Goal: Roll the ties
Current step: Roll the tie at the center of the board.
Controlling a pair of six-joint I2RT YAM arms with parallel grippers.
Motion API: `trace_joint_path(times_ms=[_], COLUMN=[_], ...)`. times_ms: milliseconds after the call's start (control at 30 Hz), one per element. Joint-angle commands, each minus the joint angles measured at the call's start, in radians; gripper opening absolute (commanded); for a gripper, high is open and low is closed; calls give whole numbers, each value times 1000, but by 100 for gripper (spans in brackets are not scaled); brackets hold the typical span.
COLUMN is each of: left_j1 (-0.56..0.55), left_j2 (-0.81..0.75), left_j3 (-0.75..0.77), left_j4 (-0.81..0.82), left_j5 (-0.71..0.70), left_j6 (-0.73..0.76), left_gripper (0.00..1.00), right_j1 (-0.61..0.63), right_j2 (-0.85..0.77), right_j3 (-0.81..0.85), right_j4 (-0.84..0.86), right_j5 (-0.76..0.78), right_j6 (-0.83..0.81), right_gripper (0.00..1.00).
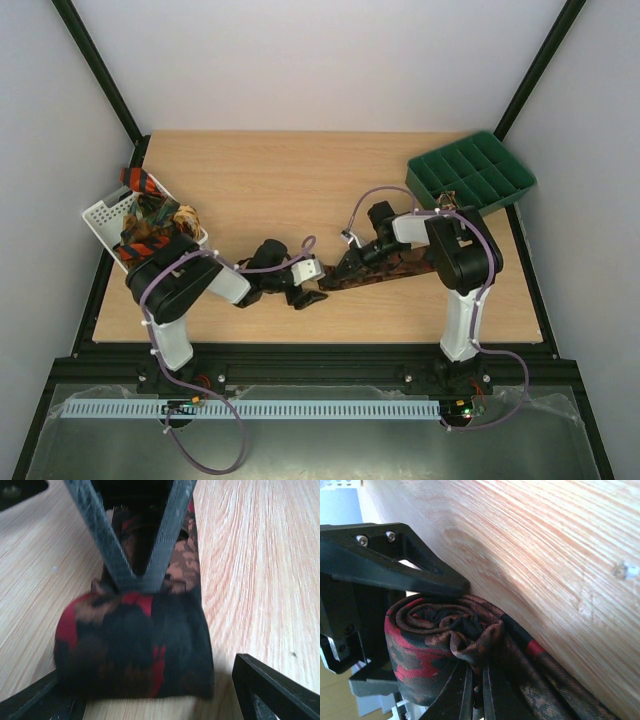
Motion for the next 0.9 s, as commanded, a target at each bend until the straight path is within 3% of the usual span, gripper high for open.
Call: trace_joint_path(times_ms=[0, 167, 300, 467, 600, 867], left_j1=[-33, -39, -54, -60, -61, -67], left_j2=[90, 166, 145, 107, 98, 101], left_j3=[53, 97, 78, 77, 91, 117], left_j4=[165, 192, 119, -63, -188, -256], left_j5=[-2, 19, -7, -123, -167, -184], left_j6=[-9, 14, 80, 127, 153, 144], left_gripper=[80, 73, 52, 35, 33, 33], right_j1=[12, 12, 12, 10, 9, 38], right_j2=[94, 87, 87, 11, -133, -229], right_j3=[-62, -71, -60, -47, -60, -106], right_j4=[-74, -73, -67, -74, -109, -61], right_j5=[229, 234, 237, 282, 260, 79], right_j6=[-18, -17, -8, -3, -5, 118], right_gripper=[1, 1, 4, 24, 36, 44])
